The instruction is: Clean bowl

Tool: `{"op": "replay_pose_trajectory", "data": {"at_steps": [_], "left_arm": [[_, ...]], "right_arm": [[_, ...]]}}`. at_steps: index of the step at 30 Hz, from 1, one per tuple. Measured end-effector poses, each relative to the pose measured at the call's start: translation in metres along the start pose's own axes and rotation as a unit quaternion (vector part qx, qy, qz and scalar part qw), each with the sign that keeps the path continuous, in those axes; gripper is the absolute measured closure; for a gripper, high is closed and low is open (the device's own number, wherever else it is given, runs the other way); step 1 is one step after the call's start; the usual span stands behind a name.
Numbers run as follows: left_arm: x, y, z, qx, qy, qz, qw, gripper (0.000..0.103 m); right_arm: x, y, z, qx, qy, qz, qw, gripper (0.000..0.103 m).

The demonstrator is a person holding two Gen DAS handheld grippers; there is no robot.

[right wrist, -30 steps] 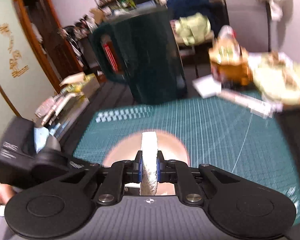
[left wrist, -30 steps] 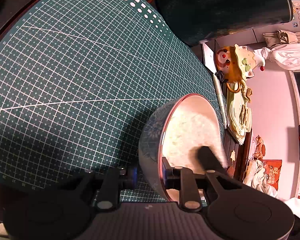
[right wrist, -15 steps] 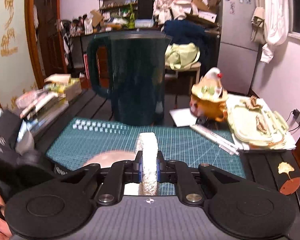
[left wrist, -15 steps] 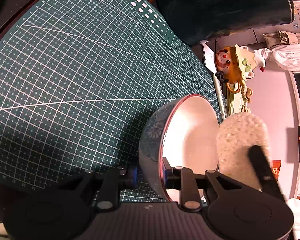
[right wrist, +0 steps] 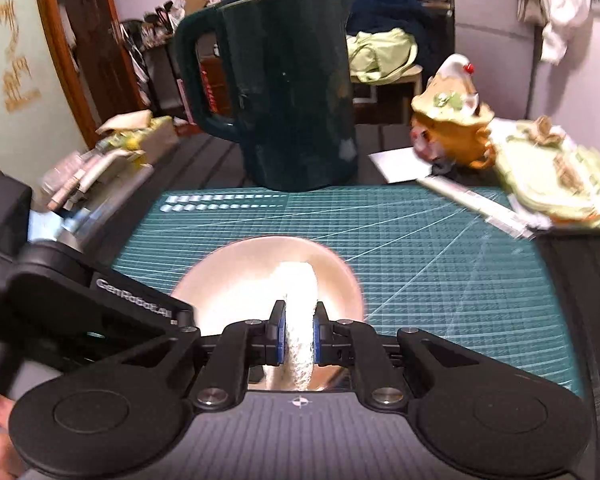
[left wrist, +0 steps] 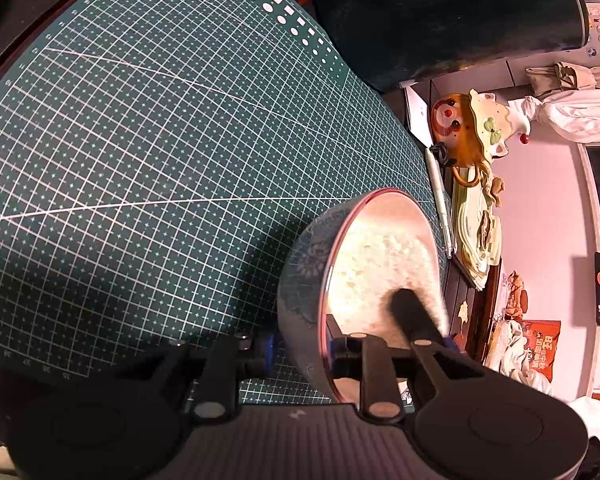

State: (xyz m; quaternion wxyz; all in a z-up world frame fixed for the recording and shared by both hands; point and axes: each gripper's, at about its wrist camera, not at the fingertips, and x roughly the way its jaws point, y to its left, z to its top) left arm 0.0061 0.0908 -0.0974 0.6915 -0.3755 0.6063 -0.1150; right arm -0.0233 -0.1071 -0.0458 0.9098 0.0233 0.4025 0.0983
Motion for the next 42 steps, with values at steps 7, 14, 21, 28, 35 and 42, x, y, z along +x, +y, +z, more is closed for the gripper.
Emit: {"op": "replay_pose_trajectory", "data": {"at_steps": [7,14,21,28,35,42], "left_arm": [[0.001,-0.001,0.0,-0.004,0.0,0.0,1.0,0.08],[0.001,-0.002,-0.001,-0.004,-0.001,0.001,1.0,0.08],[0.004,-0.005,0.0,0.0,-0.001,0.002,1.0,0.079],[0.008,-0.006,0.003,-0.006,0.001,-0.001,1.0,0.08],[0.011,-0.009,0.005,-0.008,0.001,0.001,1.0,0.08],[0.014,-0.013,0.007,-0.004,0.0,0.002,1.0,0.08]], "right_arm": [[-0.028,-0.008,0.015,-0.006,-0.049,-0.009,0.999,0.092],[-0.025,-0.015,0.018,0.03,-0.035,0.04,0.998,0.092],[0.012,-0.001,-0.004,-0.001,0.007,0.009,1.0,0.092],[-0.008,0.011,0.001,-0.071,-0.026,-0.055,0.996,0.092],[-0.033,-0.012,0.02,-0.004,-0.056,-0.003,0.998,0.092],[0.006,-0.01,-0.001,0.023,0.011,0.042,0.999,0.092]]}}
